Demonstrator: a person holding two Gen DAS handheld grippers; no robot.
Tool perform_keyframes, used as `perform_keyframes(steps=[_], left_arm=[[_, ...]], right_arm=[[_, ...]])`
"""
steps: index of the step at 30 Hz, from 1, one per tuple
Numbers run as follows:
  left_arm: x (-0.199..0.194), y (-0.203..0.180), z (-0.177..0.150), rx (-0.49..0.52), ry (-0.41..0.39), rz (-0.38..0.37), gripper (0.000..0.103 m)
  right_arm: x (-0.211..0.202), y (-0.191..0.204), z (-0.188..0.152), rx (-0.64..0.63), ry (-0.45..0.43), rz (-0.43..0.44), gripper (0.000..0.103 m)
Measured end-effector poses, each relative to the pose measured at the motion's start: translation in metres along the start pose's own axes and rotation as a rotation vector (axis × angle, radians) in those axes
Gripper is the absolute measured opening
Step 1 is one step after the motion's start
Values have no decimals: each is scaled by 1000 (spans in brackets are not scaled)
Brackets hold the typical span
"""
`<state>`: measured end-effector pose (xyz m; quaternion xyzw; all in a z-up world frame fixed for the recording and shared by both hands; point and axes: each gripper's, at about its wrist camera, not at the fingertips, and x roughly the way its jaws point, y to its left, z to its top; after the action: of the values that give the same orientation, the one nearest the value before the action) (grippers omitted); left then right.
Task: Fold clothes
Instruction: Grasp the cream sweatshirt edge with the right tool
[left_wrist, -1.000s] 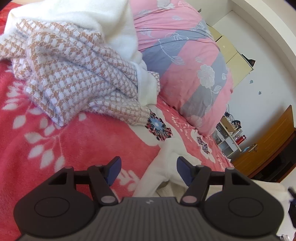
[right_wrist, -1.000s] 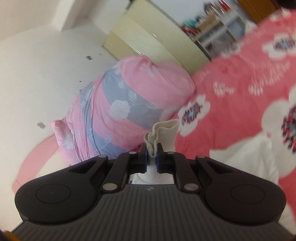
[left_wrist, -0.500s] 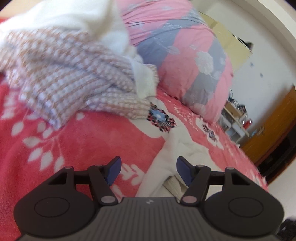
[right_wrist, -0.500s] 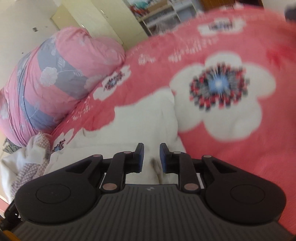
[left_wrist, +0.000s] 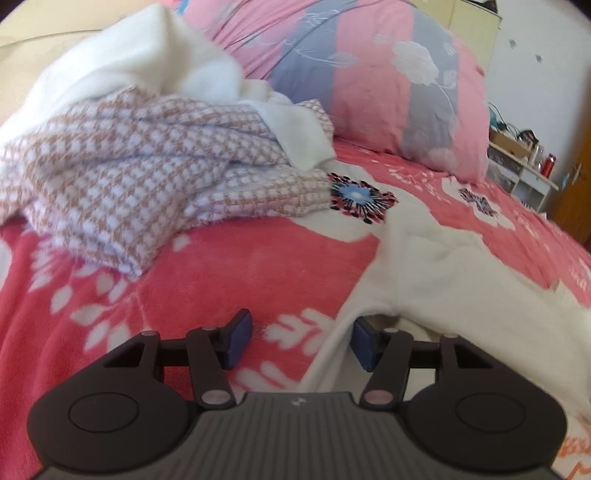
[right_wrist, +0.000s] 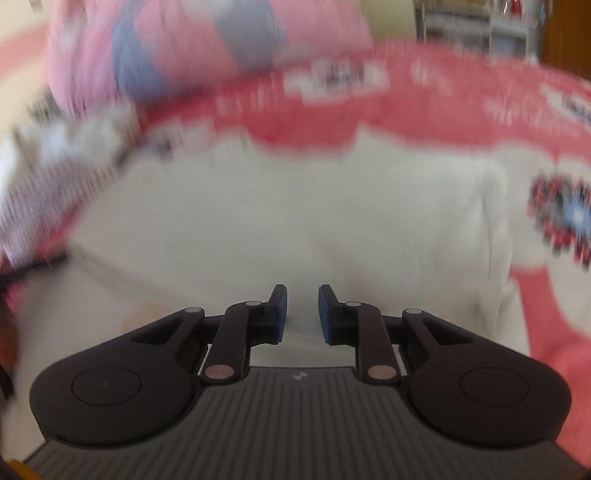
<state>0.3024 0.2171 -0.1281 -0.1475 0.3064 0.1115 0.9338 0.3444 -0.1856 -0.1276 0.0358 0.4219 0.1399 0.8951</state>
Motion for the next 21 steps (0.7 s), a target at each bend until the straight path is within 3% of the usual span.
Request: perform_keyframes(steps=[4,8,9,10,12,14,21], left_arm=[[-3,-4,-1,22,-9,28,59],[-1,-4,-1,21,-7,27,59],[-1,-4,-1,23,-8,27,59],[-1,-4,-1,23,-8,27,59],[0,-4,-1,23,-8,24,59],[0,-3,-1,22,-8,20,59],[-2,-3,-2,23,-8,14,59]], right_arm=[[-12,7,15,-31,34,-10,19],[-23,41,67,-92,-48,119,24],[-21,53,82,-112,-71,157,31],[-12,63,96,-121,-81,187,41],[7,82,124,-133,-101,245,51],[34,90,142,-96,-96,280,51],[120,101,182,75,60,374,51]])
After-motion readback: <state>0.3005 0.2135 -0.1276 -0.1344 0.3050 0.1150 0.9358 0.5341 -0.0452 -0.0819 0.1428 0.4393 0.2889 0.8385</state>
